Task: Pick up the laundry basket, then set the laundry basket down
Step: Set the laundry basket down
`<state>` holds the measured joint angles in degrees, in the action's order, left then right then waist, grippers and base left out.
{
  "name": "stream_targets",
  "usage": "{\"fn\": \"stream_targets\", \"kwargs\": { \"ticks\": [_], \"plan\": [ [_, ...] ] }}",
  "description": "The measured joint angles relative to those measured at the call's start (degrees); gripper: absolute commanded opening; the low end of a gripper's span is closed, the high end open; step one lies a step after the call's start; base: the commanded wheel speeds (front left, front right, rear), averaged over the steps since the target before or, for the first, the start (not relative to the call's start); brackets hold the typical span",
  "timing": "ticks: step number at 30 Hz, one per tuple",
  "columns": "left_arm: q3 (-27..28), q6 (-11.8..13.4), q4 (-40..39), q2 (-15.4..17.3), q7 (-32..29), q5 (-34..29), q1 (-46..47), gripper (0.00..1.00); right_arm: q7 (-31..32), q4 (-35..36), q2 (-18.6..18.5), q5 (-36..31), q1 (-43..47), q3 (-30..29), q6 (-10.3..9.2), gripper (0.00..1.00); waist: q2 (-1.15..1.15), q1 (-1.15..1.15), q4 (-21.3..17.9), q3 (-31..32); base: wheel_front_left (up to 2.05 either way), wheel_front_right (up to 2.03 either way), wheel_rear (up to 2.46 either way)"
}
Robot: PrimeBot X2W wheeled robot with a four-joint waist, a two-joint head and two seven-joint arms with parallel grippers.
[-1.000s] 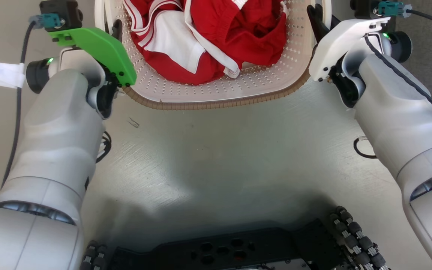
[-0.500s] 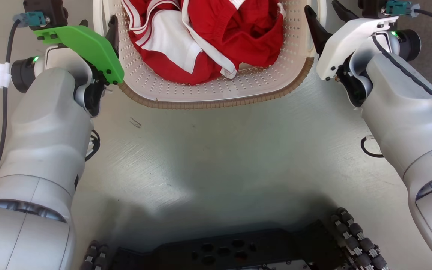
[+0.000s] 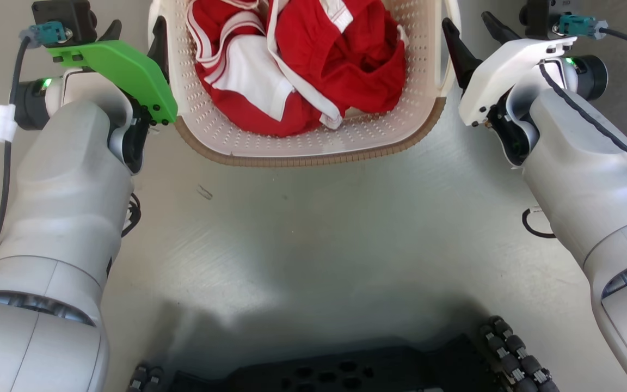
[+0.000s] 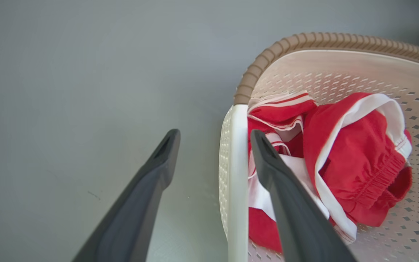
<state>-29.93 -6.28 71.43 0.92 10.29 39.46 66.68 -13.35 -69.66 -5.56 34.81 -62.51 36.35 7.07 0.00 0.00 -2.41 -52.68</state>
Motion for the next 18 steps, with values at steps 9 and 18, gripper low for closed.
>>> {"fn": "stream_targets", "kwargs": {
  "ticks": [9, 18],
  "plan": [
    [-1.6, 0.0, -1.4, 0.0, 3.8, -2.4, -3.4, 1.0, -0.8, 2.9, -1.4, 1.0, 2.5, -0.7, 0.0, 1.0, 0.0, 0.0, 0.2, 5.4, 0.0, 0.0, 0.0],
    [-1.9, 0.6, -4.0, 0.4, 4.2, -4.5, -5.8, 1.0, -1.0, 9.3, -2.2, 1.2, 5.4, -3.1, 0.0, 1.0, 0.0, -0.01, 0.1, 11.9, 0.0, 0.0, 0.0]
  ]
}}
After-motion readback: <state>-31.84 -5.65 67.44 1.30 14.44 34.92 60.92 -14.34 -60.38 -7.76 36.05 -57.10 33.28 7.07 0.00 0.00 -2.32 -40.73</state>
